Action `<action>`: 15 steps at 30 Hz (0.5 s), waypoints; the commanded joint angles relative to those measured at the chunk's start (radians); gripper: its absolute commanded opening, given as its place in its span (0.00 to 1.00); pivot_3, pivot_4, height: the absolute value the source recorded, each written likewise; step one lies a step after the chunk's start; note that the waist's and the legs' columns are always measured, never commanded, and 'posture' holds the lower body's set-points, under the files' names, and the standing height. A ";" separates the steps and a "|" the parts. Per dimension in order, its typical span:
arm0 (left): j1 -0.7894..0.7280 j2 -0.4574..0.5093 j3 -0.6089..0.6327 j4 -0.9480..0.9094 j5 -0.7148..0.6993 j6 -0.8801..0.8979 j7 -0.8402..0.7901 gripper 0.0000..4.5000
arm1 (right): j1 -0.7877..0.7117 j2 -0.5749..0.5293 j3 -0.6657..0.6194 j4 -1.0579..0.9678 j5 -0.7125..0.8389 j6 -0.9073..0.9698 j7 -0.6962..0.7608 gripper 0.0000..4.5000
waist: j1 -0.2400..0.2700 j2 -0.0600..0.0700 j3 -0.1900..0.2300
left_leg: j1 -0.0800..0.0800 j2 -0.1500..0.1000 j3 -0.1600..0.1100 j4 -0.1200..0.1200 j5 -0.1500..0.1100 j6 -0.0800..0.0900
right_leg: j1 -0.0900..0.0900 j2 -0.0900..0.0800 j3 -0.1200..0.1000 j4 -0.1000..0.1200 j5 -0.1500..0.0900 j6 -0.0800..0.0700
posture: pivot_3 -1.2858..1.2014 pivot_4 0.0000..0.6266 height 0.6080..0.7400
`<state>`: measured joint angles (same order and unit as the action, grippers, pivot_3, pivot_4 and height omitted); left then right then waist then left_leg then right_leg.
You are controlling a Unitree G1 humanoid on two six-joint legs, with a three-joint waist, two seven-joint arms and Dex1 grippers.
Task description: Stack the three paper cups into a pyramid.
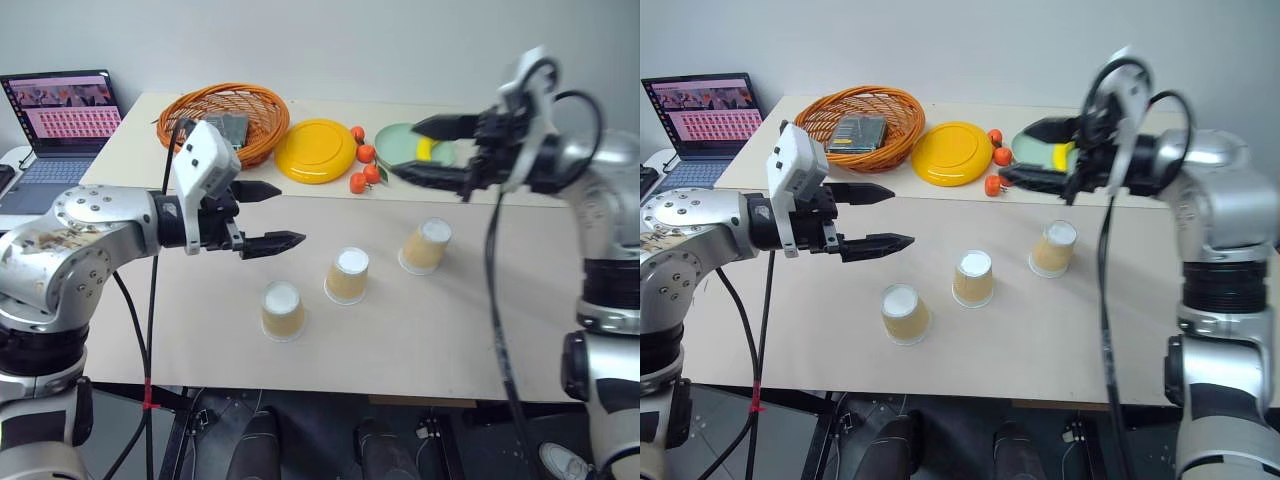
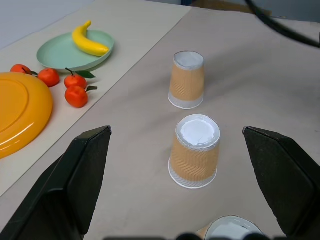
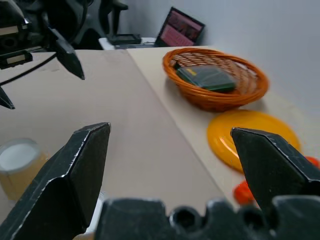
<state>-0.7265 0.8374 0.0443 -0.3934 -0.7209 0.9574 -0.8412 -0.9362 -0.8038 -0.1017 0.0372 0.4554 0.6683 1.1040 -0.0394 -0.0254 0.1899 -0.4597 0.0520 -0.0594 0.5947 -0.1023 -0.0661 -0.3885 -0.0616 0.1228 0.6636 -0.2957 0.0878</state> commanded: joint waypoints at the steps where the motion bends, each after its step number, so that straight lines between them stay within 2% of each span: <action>1: -0.039 -0.005 -0.009 0.005 0.016 -0.042 -0.020 1.00 | 0.110 -0.100 -0.041 0.026 -0.077 -0.076 -0.024 1.00 | 0.002 0.000 0.000 | 0.000 0.000 0.000 0.000 0.000 0.000 | 0.000 0.000 0.000 0.000 0.000 0.000 | 0.52 0.24 0.94; 5: -0.055 -0.016 -0.036 0.034 0.038 -0.071 -0.042 1.00 | 0.294 -0.161 -0.079 0.149 -0.151 -0.212 -0.053 1.00 | 0.003 0.000 0.000 | 0.000 0.000 0.001 0.000 0.000 0.000 | 0.000 0.000 0.001 0.000 0.000 0.000 | 0.52 0.24 0.94; 8: -0.072 -0.023 -0.052 0.055 0.052 -0.086 -0.059 1.00 | 0.391 -0.136 -0.085 0.194 -0.162 -0.281 -0.066 1.00 | -0.004 0.000 0.000 | 0.000 0.000 0.001 0.000 0.000 0.000 | -0.001 0.000 0.001 0.000 0.000 0.000 | 0.52 0.24 0.94; 12: -0.087 -0.027 -0.061 0.070 0.064 -0.095 -0.073 1.00 | 0.419 -0.091 -0.053 0.227 -0.176 -0.324 -0.078 1.00 | -0.032 0.001 0.000 | 0.001 0.000 0.001 0.000 0.000 0.000 | 0.000 0.000 0.002 0.001 0.000 0.000 | 0.52 0.24 0.94; 15: -0.086 -0.026 -0.059 0.068 0.070 -0.096 -0.074 1.00 | 0.393 -0.054 -0.014 0.236 -0.188 -0.330 -0.081 1.00 | -0.034 0.001 0.000 | 0.002 0.000 0.001 0.000 0.000 0.000 | 0.000 0.000 0.002 0.001 0.000 0.000 | 0.52 0.24 0.94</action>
<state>-0.7894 0.8048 -0.0258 -0.3131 -0.6636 0.8845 -0.9128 -0.5073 -0.8750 -0.1264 0.2851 0.2720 0.3680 1.0285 -0.0734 -0.0246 0.1901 -0.4579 0.0518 -0.0584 0.5947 -0.1021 -0.0660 -0.3882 -0.0616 0.1248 0.6648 -0.2957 0.0880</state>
